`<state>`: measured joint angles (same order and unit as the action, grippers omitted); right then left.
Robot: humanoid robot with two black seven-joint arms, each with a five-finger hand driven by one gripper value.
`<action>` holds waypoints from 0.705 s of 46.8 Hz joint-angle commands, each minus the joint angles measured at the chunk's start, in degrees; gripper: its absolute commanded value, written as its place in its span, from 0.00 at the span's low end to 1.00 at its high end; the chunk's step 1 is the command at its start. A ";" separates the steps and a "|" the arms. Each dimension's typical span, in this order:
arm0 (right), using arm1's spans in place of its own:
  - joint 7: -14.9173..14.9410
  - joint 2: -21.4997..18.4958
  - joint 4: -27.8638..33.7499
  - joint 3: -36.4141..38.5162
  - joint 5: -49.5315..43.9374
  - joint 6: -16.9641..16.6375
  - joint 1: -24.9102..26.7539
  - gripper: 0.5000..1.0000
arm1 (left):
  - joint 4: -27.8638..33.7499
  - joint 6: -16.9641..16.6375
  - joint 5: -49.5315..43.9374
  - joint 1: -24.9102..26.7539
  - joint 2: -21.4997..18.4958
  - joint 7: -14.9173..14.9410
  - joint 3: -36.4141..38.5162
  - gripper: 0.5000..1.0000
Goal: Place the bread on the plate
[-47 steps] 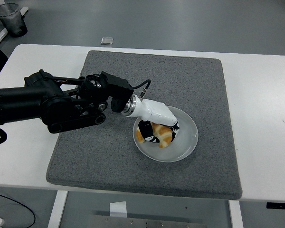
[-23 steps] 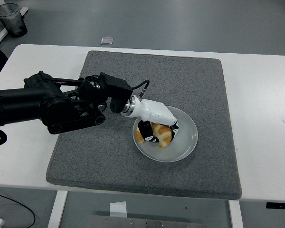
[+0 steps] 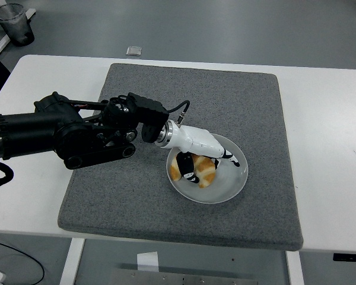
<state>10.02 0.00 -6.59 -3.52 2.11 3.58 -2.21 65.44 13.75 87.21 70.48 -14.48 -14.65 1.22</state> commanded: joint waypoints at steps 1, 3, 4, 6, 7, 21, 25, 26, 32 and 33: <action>0.00 0.00 0.00 0.00 0.00 -0.07 0.01 0.86 | 0.04 -0.04 -0.90 0.10 -0.11 0.06 -1.65 0.99; 0.00 0.00 0.09 0.00 0.00 -0.07 0.01 0.86 | 0.12 -0.04 -1.51 0.28 -0.11 -0.03 -2.71 0.99; 0.00 0.00 0.00 0.00 0.00 0.02 0.01 0.86 | 0.04 0.04 -1.95 0.28 -0.11 0.06 -3.15 0.99; 0.00 0.00 0.00 0.00 0.00 0.02 -0.07 0.86 | 0.12 0.13 -2.74 0.36 -0.20 0.06 -4.11 0.99; 0.00 0.00 0.00 0.00 0.00 0.02 -0.08 0.86 | 0.12 0.31 -3.09 0.45 -0.29 -0.03 -4.47 0.99; 0.00 0.00 0.00 0.00 0.00 0.02 -0.07 0.86 | 0.21 0.75 -9.07 1.15 -1.61 0.06 -8.25 1.00; 0.00 0.00 0.00 0.00 0.00 0.02 -0.07 0.86 | 0.21 0.92 -10.56 1.24 -2.40 0.06 -10.00 1.00; 0.00 0.00 0.00 0.00 0.00 0.02 0.01 0.86 | 0.21 0.92 -11.09 1.24 -2.49 0.06 -10.44 1.00; 0.00 0.00 0.00 0.00 0.00 0.02 -0.07 0.86 | 0.21 0.92 -16.18 1.24 -4.24 0.14 -12.29 1.00; 0.00 0.00 0.00 0.00 0.00 0.02 0.01 0.86 | 0.21 0.92 -17.50 1.24 -4.59 0.14 -12.55 1.00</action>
<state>10.02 0.00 -6.59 -3.51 2.11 3.60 -2.23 65.66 14.73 72.90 71.74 -18.12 -14.59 -10.57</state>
